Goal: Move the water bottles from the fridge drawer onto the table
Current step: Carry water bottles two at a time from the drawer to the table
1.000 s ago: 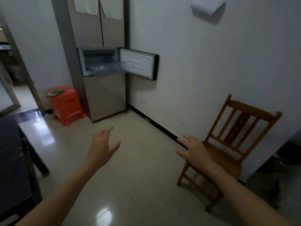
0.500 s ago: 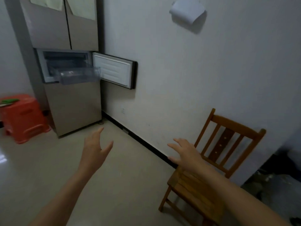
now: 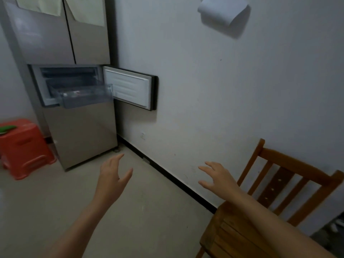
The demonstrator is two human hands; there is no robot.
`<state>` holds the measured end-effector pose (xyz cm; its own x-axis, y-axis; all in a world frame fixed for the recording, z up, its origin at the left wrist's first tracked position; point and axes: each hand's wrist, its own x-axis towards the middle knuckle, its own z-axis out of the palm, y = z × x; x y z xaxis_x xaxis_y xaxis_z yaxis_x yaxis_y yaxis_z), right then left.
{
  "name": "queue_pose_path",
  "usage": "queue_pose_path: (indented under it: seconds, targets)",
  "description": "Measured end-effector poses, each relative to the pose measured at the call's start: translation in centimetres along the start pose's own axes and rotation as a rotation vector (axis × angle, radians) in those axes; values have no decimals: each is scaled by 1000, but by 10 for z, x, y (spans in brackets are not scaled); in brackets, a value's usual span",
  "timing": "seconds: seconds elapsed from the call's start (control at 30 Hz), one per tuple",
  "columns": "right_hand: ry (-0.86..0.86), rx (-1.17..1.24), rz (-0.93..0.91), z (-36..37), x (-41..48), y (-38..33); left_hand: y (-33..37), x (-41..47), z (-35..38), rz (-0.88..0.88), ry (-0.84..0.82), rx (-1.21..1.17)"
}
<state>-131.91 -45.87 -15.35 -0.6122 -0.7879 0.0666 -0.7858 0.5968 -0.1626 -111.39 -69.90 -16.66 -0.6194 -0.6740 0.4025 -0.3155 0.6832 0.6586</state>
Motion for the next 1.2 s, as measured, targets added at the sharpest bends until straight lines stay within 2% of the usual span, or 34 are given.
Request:
queue_pose_path:
  seconds: [0.33,0.6,0.83,1.2]
  targets:
    - [111,90,-142,-11,155,59,13,124,58,-5,120,74]
    - [62,117,-336,-10,282,71,6,193,82,-119,260,160]
    - [-21,140,-495,21,364,39,-29,224,75,-251,323,228]
    - [37,173,-638,23,539,-42,-128,340,52,-343,460,258]
